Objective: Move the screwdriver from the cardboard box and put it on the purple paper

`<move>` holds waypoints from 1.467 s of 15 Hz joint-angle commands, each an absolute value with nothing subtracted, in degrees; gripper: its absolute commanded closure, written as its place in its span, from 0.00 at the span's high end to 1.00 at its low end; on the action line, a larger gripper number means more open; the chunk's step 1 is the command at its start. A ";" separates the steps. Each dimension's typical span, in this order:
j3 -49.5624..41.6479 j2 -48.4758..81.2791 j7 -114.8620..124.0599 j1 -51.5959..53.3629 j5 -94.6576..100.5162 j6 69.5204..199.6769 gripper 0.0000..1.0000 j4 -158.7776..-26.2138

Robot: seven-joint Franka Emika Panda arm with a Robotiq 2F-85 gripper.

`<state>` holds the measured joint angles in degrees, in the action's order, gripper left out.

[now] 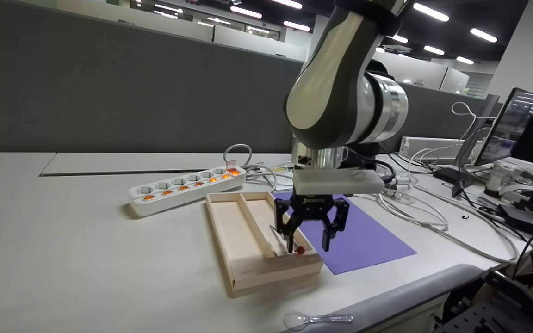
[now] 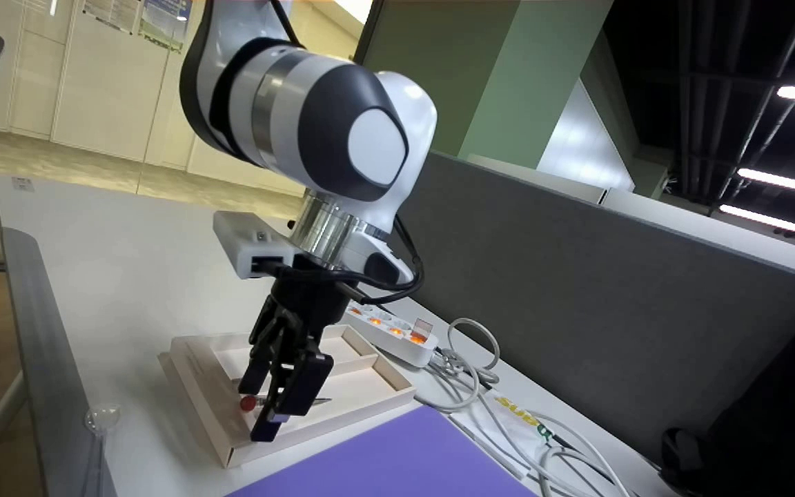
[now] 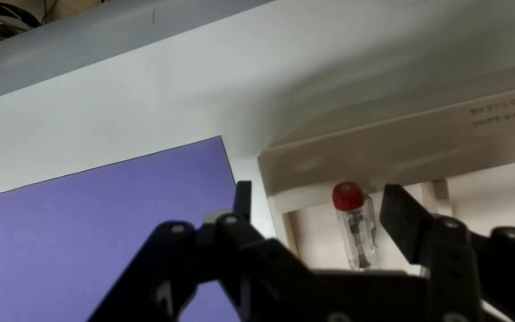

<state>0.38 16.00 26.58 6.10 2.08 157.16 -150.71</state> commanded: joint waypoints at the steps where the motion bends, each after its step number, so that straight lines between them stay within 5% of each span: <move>1: -0.73 17.46 26.05 7.52 0.99 157.35 0.47 -149.05; 8: -1.20 16.59 25.90 9.01 1.24 157.34 0.01 -148.80; 22: -4.07 -0.50 31.46 7.85 15.44 157.46 0.05 -156.18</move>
